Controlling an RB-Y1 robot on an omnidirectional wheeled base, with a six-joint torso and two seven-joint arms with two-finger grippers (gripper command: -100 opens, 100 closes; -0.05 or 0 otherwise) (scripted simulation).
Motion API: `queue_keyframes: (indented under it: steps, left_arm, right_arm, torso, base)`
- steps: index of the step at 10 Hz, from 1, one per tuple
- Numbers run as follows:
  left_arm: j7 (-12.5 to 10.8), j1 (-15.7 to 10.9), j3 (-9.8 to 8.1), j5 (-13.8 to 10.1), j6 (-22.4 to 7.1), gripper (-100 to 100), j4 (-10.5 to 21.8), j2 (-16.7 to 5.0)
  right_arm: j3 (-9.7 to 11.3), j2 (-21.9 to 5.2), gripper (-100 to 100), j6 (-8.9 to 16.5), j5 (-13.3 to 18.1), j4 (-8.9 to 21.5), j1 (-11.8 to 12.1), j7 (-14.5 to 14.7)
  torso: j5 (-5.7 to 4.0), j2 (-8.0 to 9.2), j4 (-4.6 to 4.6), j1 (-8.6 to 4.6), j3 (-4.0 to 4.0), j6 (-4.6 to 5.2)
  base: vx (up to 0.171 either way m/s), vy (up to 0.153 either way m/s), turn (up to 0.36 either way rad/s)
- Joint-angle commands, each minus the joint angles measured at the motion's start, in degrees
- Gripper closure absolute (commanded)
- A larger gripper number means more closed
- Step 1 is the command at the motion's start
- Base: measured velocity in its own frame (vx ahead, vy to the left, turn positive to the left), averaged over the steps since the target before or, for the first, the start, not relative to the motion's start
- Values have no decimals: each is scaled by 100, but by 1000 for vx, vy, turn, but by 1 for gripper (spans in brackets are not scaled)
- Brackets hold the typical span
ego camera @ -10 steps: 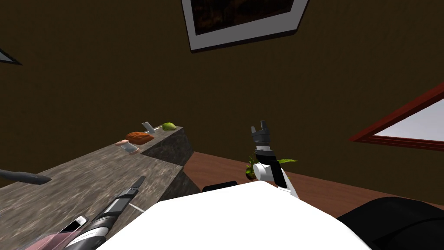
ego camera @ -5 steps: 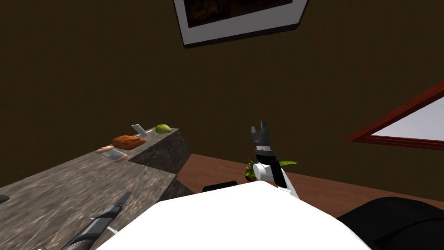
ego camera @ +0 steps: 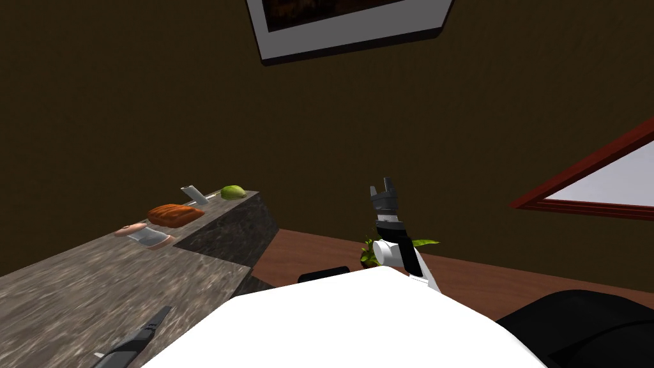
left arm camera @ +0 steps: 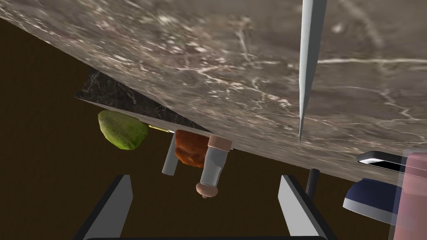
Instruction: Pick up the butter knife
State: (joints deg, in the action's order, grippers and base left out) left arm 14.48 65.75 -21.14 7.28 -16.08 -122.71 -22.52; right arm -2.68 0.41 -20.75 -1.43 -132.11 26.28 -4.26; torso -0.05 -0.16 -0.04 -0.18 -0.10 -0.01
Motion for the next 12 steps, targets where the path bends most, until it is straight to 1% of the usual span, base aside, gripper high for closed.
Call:
queue_keyframes:
  steps: [1, 2, 3, 4, 5, 6, 10, 12]
  left_arm:
    - [8, 59, -26, -41, -235, -100, -32, -32]
    - [21, 122, -68, -113, -431, -100, 28, -84]
    - [21, 122, -68, -113, -486, -100, 28, -84]
    - [28, 176, -102, -188, -721, -100, 86, -133]
    - [30, 221, -129, -266, -896, -100, 143, -179]
    - [30, 221, -129, -266, -957, -100, 143, -179]
    - [3, 323, -178, -575, -1716, -100, 351, -317]
    - [-20, 340, -178, -705, -2006, -100, 434, -355]
  right_arm:
    - [0, 0, 0, 0, 0, 0, 0, 0]
    - [0, 0, 0, 0, 0, 0, 0, 0]
    - [0, 0, 0, 0, 0, 0, 0, 0]
    - [0, 0, 0, 0, 0, 0, 0, 0]
    - [0, 0, 0, 0, 0, 0, 0, 0]
    - [0, 0, 0, 0, 0, 0, 0, 0]
    - [0, 0, 0, 0, 0, 0, 0, 0]
    - [0, 0, 0, 0, 0, 0, 0, 0]
  torso:
    - [0, 0, 0, 0, 0, 0]
    - [0, 1, 0, 3, 0, -1]
    - [1, 0, 0, 2, 0, 0]
    - [0, 3, 0, 1, 1, -1]
    - [1, 2, 0, 3, 1, -1]
    - [0, -3, -1, 0, -2, -1]
    - [0, -3, -1, -1, -2, 0]
    - [0, 3, 0, -1, 1, -1]
  base:
    - [59, -14, -14]
    - [64, -24, -26]
    - [55, -24, -21]
    - [60, -12, -36]
    - [80, -29, -50]
    - [61, -28, -8]
    - [67, -28, -25]
    - [49, -25, -11]
